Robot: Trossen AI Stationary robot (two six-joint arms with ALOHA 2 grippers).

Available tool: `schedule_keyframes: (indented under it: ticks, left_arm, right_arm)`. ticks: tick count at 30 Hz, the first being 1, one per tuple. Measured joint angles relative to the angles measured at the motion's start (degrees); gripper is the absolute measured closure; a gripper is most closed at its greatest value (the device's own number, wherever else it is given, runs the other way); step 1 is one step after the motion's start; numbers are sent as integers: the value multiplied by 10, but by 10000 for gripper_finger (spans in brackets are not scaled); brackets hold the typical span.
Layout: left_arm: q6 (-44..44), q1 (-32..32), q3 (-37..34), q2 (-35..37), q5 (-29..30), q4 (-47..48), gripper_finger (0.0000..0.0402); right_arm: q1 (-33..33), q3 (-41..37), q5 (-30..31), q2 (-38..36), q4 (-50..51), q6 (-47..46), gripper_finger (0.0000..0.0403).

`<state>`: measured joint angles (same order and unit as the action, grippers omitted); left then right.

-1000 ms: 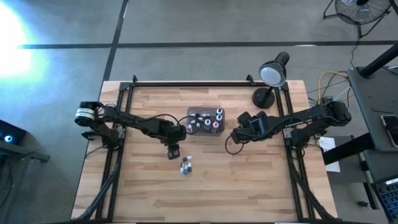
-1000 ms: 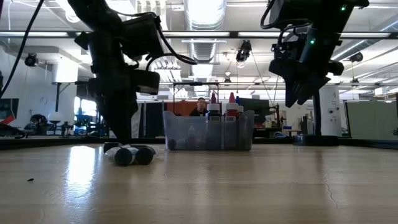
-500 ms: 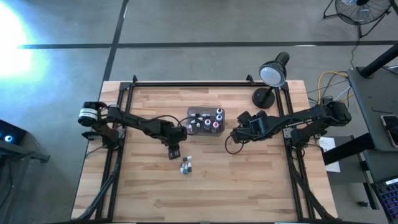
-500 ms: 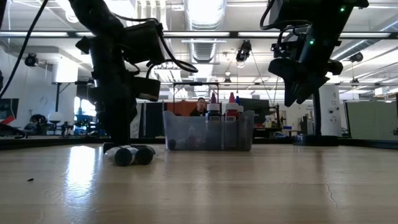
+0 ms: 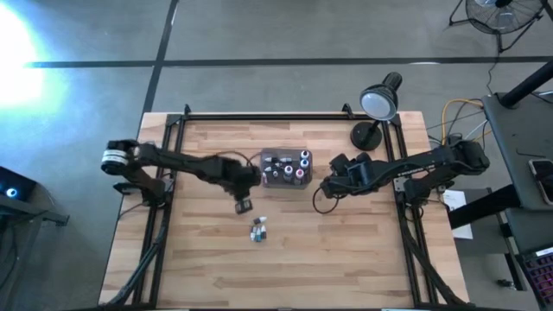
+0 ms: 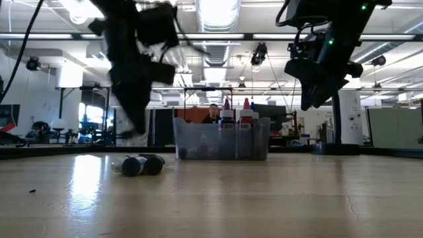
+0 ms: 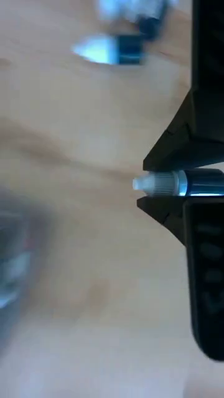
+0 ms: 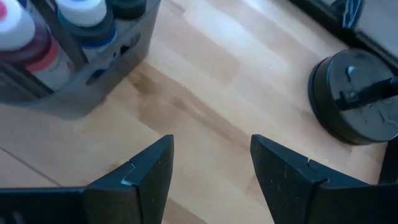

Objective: Pick & Place food coloring
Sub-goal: Put the small black food coloring bottle into the bin, then put the small violet food coloring bottle into the bin

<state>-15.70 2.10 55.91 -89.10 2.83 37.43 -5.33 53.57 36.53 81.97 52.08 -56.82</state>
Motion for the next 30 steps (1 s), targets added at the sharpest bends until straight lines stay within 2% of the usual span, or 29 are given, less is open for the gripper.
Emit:
schedule_keyframes:
  ticks: [4,7,12,20,24,27,30]
  left_arm:
    - [10,26,59,26,41,-18,385]
    - [16,48,98,32,47,-73,385]
    - [58,73,127,-24,42,-142,370]
    - [64,80,162,-66,72,-141,272]
    - [65,79,181,-60,96,-89,230]
    - [47,76,203,-48,66,8,215]
    - [87,54,197,-24,-24,61,212]
  right_arm:
    - [1,3,25,-2,0,4,195]
    - [6,3,25,-2,0,14,195]
    - [15,3,20,-2,0,20,195]
    - [17,3,-10,-2,0,12,195]
    - [16,3,-11,-2,0,10,195]
    - [16,3,-12,-2,0,13,195]
    - [16,3,-21,-2,-1,35,195]
